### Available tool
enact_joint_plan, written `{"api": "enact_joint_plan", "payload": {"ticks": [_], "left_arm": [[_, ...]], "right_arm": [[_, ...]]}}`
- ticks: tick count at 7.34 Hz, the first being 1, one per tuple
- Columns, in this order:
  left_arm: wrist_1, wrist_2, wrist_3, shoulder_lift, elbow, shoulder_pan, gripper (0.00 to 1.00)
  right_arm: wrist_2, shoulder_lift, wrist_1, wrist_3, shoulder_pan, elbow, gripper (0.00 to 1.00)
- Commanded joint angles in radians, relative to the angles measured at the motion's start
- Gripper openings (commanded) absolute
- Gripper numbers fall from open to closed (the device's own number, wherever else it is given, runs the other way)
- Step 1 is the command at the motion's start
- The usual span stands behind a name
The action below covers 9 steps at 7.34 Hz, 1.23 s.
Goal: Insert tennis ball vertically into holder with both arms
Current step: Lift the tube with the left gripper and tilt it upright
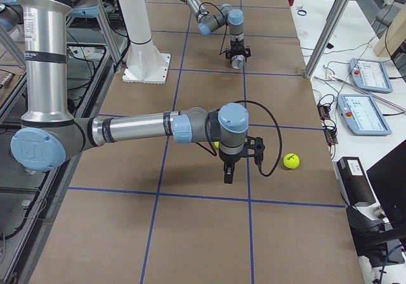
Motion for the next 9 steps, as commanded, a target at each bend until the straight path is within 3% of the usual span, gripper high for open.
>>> {"api": "enact_joint_plan", "payload": {"ticks": [1,9], "left_arm": [[-0.005,0.0,-0.007,0.001,0.012,0.002,0.99],[-0.049,0.0,-0.01,-0.002,0.035,0.004,0.99]], "right_arm": [[0.0,0.0,0.0,0.0,0.0,0.0,0.99],[0.0,-0.002,0.0,0.0,0.0,-0.002,0.99]]}}
